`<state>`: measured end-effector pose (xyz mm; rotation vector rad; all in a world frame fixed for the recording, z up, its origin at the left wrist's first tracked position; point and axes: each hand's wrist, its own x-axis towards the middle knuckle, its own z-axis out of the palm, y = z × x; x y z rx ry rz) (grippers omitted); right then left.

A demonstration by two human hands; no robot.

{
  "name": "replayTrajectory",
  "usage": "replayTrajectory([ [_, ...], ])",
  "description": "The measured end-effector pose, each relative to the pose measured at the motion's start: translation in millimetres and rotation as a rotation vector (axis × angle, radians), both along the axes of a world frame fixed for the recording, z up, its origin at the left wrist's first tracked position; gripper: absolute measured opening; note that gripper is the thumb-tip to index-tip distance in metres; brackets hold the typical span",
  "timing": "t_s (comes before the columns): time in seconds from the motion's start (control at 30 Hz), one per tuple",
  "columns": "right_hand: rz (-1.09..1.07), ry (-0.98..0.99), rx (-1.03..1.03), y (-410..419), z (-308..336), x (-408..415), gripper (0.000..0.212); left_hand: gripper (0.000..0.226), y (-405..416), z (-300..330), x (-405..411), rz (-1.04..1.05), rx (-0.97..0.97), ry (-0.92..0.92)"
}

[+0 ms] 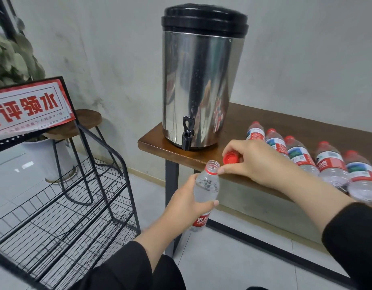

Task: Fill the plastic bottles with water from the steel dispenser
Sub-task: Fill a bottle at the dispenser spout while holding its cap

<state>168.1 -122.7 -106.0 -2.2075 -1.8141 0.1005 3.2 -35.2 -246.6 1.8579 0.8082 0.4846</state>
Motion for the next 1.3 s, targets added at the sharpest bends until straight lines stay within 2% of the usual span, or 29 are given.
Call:
replayTrajectory([
  [0.2, 0.108, -0.170, -0.114, -30, 35, -22, 0.044, 0.064, -38, 23, -18, -0.037, 0.030, -0.054],
  [0.33, 0.139, -0.293, -0.069, -47, 47, -32, 0.049, 0.065, -55, 35, -28, -0.046, 0.037, -0.078],
  [0.57, 0.275, -0.189, -0.032, -61, 57, -40, 0.080, 0.068, -75, 48, -41, -0.069, 0.077, -0.099],
  [0.73, 0.254, -0.169, -0.115, -66, 63, -53, 0.062, 0.065, -86, 49, -45, -0.049, 0.128, -0.116],
  [0.87, 0.181, -0.265, -0.228, -71, 67, -66, 0.045, 0.069, -93, 47, -50, -0.026, 0.229, -0.102],
  [0.97, 0.202, -0.106, -0.233, -76, 64, -70, 0.057, 0.068, -97, 44, -54, 0.007, 0.161, -0.129],
  [1.03, 0.224, -0.007, -0.229, -78, 59, -65, 0.048, 0.067, -98, 44, -57, 0.017, 0.133, -0.136],
  [1.1, 0.218, -0.028, -0.205, -79, 55, -62, 0.036, 0.067, -97, 44, -57, 0.020, 0.161, -0.132],
  [1.13, 0.185, -0.053, -0.176, -79, 53, -63, 0.039, 0.066, -97, 44, -57, 0.018, 0.177, -0.122],
  [1.23, 0.097, -0.171, -0.097, -78, 52, -66, 0.070, 0.068, -97, 45, -56, -0.006, 0.179, -0.090],
  [1.3, 0.146, -0.083, -0.108, -78, 51, -64, 0.079, 0.070, -98, 46, -56, -0.012, 0.164, -0.093],
])
